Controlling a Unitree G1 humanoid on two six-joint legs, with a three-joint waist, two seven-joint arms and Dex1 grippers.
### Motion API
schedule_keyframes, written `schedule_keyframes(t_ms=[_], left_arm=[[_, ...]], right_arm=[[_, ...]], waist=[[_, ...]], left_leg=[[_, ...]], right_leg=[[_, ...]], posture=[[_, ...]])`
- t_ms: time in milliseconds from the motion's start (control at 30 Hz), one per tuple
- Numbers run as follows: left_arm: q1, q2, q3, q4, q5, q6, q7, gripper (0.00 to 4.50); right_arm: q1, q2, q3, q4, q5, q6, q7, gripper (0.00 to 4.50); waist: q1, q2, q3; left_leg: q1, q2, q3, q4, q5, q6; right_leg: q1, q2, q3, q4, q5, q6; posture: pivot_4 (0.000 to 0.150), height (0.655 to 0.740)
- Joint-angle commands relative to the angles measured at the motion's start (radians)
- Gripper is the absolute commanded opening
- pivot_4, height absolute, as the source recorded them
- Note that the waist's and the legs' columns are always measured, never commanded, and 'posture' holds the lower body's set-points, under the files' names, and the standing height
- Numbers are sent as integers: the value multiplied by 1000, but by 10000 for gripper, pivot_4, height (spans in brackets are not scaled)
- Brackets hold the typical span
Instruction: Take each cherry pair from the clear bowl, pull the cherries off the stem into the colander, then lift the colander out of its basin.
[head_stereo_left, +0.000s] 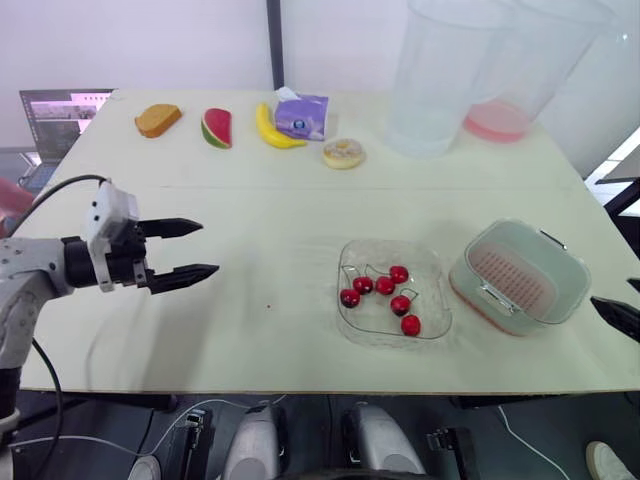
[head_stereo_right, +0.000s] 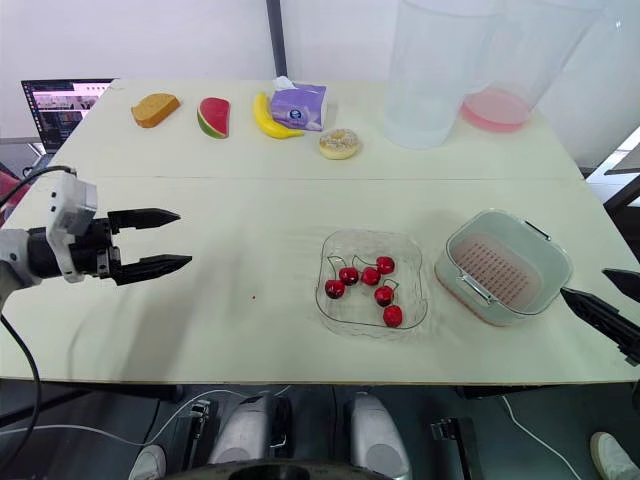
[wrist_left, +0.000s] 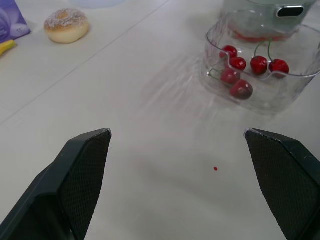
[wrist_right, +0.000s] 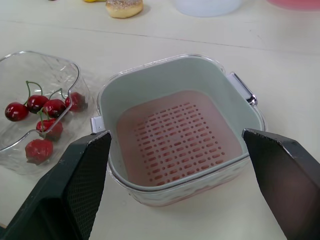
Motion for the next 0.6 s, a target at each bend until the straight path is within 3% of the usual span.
schedule_keyframes(t_ms=[33,233,333,433,600], left_arm=[[-18,-3,-7,-17,-4,-17,-5,45000],[-67,-21,-63,-79,-34,18,-4,45000],[-83,-16,-115,-133,-31,19,-27,45000],[-118,-28,-155,-146,-29,19,-32,45000],[-170,-56,-207,-142,-27,20,-46,45000]], right_arm=[[0,-11,-45,-68,26,8,-14,44623],[-20,-47,-43,-264,129,109,-89,44623],[-74,-123,-17,-382,271,191,-163,44623],[-188,-253,113,-454,433,233,-266,44623],[-410,-461,446,-437,482,258,-394,44623]], waist=[[0,0,0],[0,0,0],[-2,0,0],[-7,0,0],[1,-1,1]], left_leg=[[0,0,0,0,0,0],[0,0,0,0,0,0],[0,0,0,0,0,0],[0,0,0,0,0,0],[-1,0,-1,0,0,0]], right_leg=[[0,0,0,0,0,0],[0,0,0,0,0,0],[0,0,0,0,0,0],[0,1,0,1,0,0],[-1,1,0,1,0,0]], posture=[[1500,7400],[1500,7400],[1500,7400],[1500,7400],[1500,7400]])
